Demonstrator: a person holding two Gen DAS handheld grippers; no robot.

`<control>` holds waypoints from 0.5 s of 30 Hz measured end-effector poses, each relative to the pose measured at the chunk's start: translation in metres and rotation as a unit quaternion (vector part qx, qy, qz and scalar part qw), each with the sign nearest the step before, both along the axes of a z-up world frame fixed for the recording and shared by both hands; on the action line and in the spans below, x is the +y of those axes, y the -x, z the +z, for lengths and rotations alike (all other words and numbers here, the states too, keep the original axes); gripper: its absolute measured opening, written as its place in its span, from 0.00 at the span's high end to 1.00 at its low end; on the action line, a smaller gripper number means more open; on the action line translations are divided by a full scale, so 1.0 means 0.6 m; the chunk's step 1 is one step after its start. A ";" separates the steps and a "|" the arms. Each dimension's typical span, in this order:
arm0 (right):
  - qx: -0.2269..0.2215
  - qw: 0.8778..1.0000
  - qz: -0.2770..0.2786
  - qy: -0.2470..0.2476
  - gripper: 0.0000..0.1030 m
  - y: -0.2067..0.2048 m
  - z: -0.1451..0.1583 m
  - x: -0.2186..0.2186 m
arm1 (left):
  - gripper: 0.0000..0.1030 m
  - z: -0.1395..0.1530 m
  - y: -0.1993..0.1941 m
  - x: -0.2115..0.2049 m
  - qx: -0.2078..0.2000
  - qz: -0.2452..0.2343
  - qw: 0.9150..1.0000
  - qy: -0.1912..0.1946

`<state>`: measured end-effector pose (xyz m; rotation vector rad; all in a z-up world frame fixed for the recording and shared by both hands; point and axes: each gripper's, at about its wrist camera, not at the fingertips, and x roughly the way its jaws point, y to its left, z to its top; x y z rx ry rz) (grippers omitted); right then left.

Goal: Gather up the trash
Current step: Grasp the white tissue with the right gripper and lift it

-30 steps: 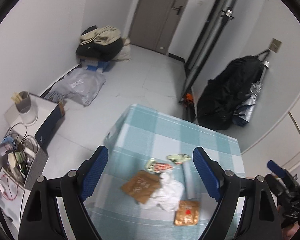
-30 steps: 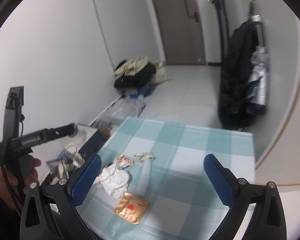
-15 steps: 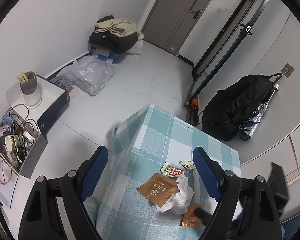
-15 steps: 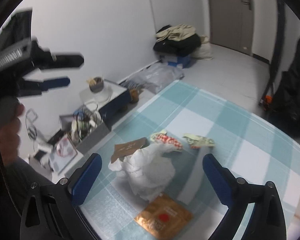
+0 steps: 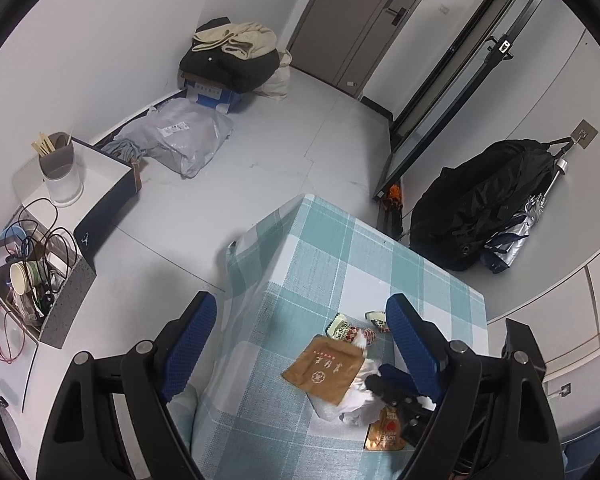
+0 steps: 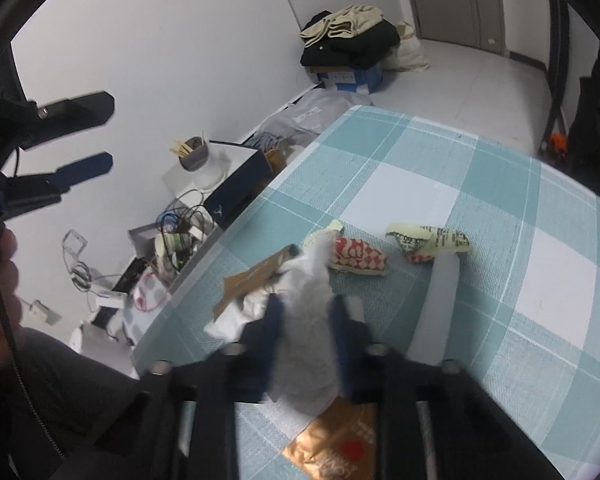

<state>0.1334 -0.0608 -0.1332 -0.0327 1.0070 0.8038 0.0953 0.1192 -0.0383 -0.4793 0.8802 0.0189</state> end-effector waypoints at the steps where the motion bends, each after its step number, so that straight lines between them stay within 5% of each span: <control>1: -0.002 1.000 -0.001 0.000 0.91 0.001 0.001 -0.003 | 0.18 -0.001 -0.002 -0.002 0.002 -0.002 1.000 -0.001; 6: -0.006 1.000 -0.003 0.006 0.96 0.005 0.011 -0.012 | 0.18 -0.009 -0.007 -0.010 0.014 -0.011 1.000 -0.004; 15: -0.020 0.998 -0.035 -0.055 0.97 0.008 0.057 -0.084 | 0.18 -0.026 -0.017 -0.030 0.042 -0.029 0.999 -0.001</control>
